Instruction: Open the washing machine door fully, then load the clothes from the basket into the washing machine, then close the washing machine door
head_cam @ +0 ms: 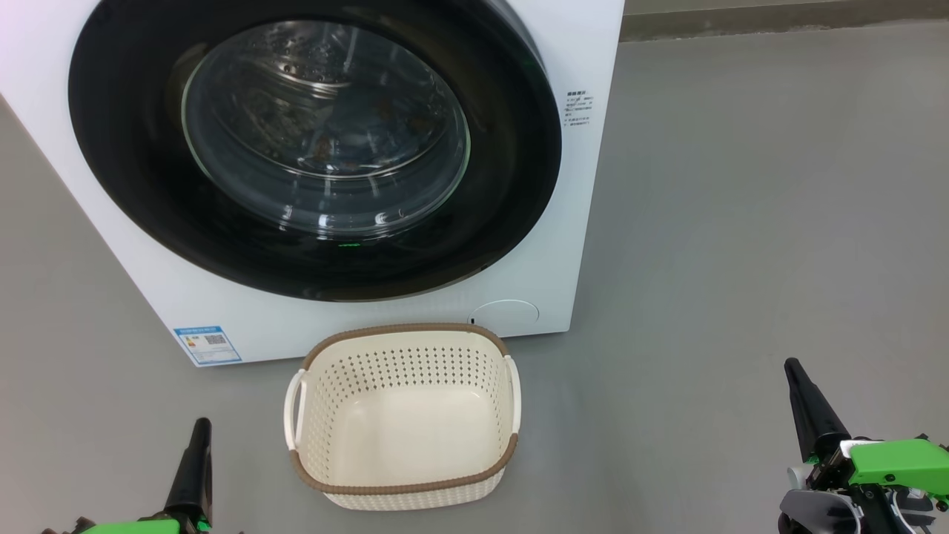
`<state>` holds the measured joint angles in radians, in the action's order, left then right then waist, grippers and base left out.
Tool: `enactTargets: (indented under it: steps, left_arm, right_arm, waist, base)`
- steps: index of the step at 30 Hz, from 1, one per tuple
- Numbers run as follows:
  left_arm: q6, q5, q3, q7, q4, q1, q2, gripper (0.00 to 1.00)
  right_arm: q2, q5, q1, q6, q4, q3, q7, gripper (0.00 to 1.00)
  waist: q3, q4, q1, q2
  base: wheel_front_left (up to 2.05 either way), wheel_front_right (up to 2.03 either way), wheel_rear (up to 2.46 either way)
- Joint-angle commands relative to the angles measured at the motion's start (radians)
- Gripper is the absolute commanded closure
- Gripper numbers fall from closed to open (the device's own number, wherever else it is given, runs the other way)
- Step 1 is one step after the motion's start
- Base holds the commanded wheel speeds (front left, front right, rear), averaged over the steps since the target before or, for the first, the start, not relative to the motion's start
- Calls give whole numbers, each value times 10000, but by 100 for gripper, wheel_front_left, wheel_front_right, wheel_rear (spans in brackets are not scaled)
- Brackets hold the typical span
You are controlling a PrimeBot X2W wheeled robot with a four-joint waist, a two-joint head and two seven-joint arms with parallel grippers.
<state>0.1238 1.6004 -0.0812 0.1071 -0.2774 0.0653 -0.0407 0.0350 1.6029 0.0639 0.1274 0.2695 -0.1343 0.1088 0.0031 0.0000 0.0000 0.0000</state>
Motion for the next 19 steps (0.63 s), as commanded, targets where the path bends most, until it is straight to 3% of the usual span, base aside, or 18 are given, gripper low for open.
enactTargets:
  steps: [1, 19]
  left_arm:
    - [69, 82, -325, 61, 322, 427, -95, 100]
    - [69, 83, -325, 61, 323, 427, -95, 100]
  right_arm:
    - [152, 59, 440, 33, -248, 207, 42, 100]
    - [152, 59, 440, 33, -248, 207, 42, 100]
  waist:
    - [0, 0, 0, 0]
    - [0, 0, 0, 0]
  base:
    - [0, 0, 0]
    - [0, 0, 0]
